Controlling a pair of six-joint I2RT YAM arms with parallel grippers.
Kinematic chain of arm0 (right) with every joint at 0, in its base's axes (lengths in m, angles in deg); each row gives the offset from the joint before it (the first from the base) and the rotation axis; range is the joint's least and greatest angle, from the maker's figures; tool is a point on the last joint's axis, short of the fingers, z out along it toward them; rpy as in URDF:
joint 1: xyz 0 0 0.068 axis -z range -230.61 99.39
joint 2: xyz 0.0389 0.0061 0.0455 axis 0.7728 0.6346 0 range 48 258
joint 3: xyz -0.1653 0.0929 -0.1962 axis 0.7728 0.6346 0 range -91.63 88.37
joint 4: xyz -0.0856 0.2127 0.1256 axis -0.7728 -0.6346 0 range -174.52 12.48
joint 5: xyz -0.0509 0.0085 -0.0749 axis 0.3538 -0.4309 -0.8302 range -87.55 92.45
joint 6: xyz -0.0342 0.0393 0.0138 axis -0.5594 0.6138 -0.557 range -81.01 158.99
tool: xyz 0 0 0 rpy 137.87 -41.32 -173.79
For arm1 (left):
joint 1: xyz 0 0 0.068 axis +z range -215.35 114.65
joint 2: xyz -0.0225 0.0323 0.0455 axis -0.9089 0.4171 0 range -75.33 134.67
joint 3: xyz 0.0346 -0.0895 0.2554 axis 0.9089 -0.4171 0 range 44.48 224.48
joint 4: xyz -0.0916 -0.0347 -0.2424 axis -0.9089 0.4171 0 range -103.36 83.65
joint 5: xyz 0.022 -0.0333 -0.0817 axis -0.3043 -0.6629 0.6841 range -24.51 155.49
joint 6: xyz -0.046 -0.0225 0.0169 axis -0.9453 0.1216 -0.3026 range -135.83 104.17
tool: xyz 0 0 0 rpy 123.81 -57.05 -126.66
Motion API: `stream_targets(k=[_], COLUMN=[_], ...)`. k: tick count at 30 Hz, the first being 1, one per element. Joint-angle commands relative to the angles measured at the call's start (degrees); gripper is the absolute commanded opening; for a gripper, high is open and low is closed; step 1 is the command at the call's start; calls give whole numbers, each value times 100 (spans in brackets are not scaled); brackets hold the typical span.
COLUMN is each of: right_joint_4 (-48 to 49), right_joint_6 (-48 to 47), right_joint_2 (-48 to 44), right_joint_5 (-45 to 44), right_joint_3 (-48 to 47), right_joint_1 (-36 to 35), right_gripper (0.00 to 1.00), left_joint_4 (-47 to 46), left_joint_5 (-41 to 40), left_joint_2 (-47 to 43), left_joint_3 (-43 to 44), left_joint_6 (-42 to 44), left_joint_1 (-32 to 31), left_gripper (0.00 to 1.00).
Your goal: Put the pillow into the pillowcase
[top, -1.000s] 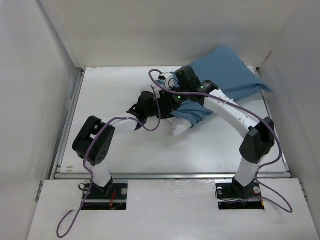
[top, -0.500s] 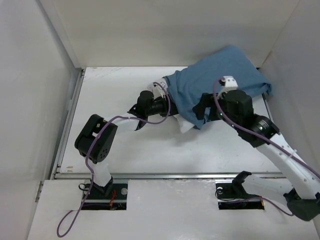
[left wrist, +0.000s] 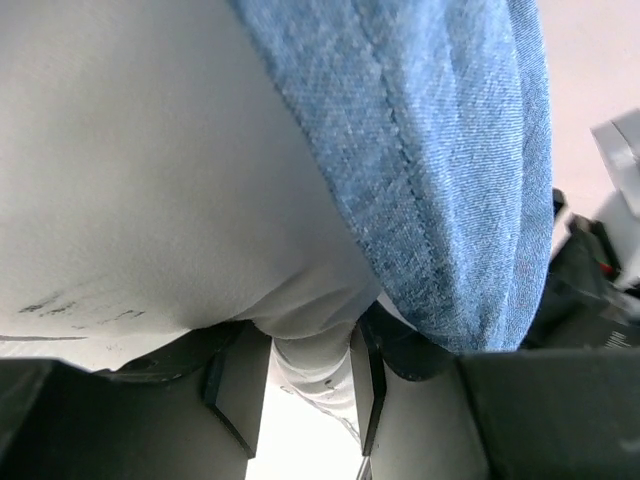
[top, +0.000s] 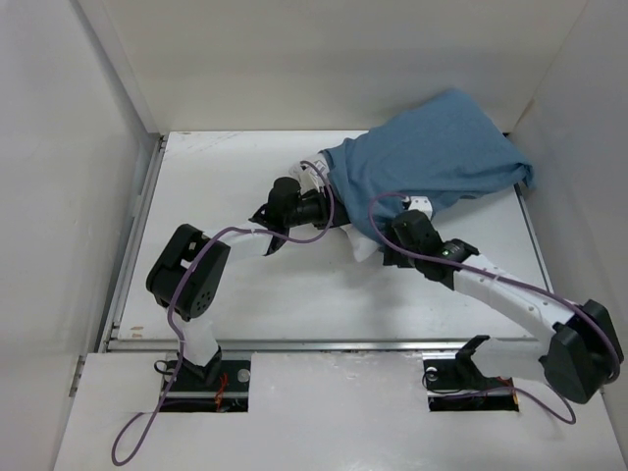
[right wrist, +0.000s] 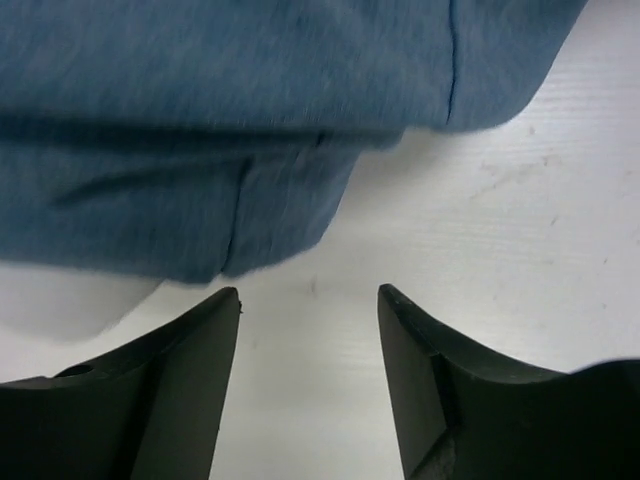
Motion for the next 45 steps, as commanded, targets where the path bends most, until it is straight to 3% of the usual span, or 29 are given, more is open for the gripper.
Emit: stream_targets(k=[1,5,8,9,13,18,20,25,28,30,31,33,34,37,39,41,45], right_joint_4=[1397,1644,1768,1855,1777,908,906,1651,1706,1426,1286,1057,1004,863,802,739,739], right_joint_6=[-36,-89,-89,-89,-150,-860,-1072,-1721,-2048,-2250,-2303,-2356,-2356,-2296,-2138,-1927,-1382], right_joint_2=[242,734,920,998,1052,518,358,576,839,954,955,929,842,289,-212,-511,-908], right_joint_5=[-879,-1232,-1320,-1268,-979,154,1172,3835,4199,3920,3831,3681,3559,3182,2760,1803,-244], right_joint_3=[-13,-109,-241,-241,-293,-539,-540,-821,-1014,-1250,-1330,-1384,-1462,-1463,-1463,-1393,-1393], right_joint_1=[-51,-51,-51,-51,-112,-1033,-1579,-1704,-1704,-1704,-1704,-1704,-1704,-1704,-1704,-1704,-1704], right_gripper=[63,60,49,43,0,0,0,0,0,7,18,31,42,60,89,100,100], left_joint_4=[-723,-723,-723,-723,-776,-837,-924,-917,-811,-715,-575,-381,-258,558,1392,1894,2862], left_joint_5=[93,93,145,145,145,23,22,-91,-145,-145,-197,-250,-250,-679,-1335,-1821,-2903], left_joint_2=[-138,-138,-138,-138,-138,-86,-86,-33,-33,-102,-199,-340,-549,-998,-1578,-1982,-3132], left_joint_3=[279,279,279,279,226,226,226,287,287,287,287,147,86,-300,-616,-828,-1180], left_joint_6=[-17,-17,-17,-17,-17,-70,-139,-140,-88,-35,-34,114,167,457,633,765,765], left_joint_1=[22,22,22,22,22,22,-31,-137,-137,-137,-137,-137,-137,-66,47,48,328], left_gripper=[31,31,31,31,31,31,30,30,30,30,30,33,38,65,74,87,96])
